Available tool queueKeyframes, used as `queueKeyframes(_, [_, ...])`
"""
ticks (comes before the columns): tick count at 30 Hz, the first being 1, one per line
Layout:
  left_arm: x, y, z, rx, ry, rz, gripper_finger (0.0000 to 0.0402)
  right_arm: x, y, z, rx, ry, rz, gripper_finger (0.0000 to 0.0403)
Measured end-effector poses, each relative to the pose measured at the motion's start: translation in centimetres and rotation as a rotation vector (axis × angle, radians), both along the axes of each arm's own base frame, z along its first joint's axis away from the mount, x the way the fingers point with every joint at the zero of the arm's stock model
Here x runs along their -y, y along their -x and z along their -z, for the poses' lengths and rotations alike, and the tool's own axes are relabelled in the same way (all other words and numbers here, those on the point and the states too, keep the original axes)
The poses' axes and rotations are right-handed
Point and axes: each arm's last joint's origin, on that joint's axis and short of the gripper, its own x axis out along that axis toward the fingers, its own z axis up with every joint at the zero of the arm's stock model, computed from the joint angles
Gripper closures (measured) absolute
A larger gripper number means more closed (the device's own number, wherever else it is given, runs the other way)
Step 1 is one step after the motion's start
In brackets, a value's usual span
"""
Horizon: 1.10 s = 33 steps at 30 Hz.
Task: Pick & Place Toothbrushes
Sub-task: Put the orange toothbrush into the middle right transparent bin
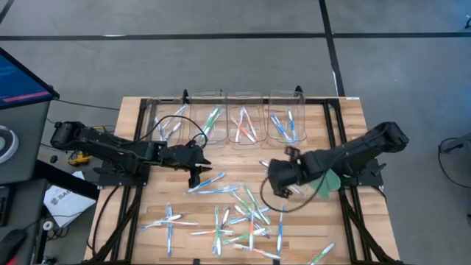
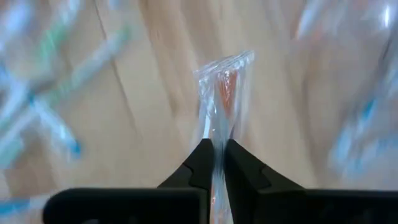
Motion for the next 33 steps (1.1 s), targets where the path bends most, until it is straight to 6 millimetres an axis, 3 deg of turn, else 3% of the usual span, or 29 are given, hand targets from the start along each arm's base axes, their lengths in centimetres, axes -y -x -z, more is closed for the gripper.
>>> queueKeyframes(5, [0.0,0.0,0.0,-0.004,-0.001,0.000,0.0302,3.1,-2.9,-3.5,0.151,0.053,-0.115,0.0393])
queueKeyframes(8, [0.0,0.0,0.0,-0.005,-0.001,0.000,0.0302,5.5,-3.9,-6.6,0.218,0.058,-0.153,0.0381])
queueKeyframes(13, [0.0,0.0,0.0,-0.006,-0.001,-0.001,0.0302,10.1,-4.5,-11.3,0.371,0.073,-0.128,0.0378])
queueKeyframes(16, [0.0,0.0,0.0,-0.006,-0.001,0.000,0.0302,12.7,-4.7,-12.3,0.450,0.048,-0.129,0.0390])
queueKeyframes(20, [0.0,0.0,0.1,-0.007,-0.001,-0.001,0.0302,15.5,-5.8,-11.5,0.490,0.022,-0.127,0.0390])
queueKeyframes(27, [-0.1,0.4,0.9,-0.027,-0.005,-0.002,0.0302,20.0,-8.5,-6.8,0.394,-0.012,-0.063,0.0362])
queueKeyframes(33, [-0.2,1.3,2.7,-0.079,-0.012,-0.005,0.0302,22.8,-9.7,-4.2,0.333,-0.024,-0.006,0.0385])
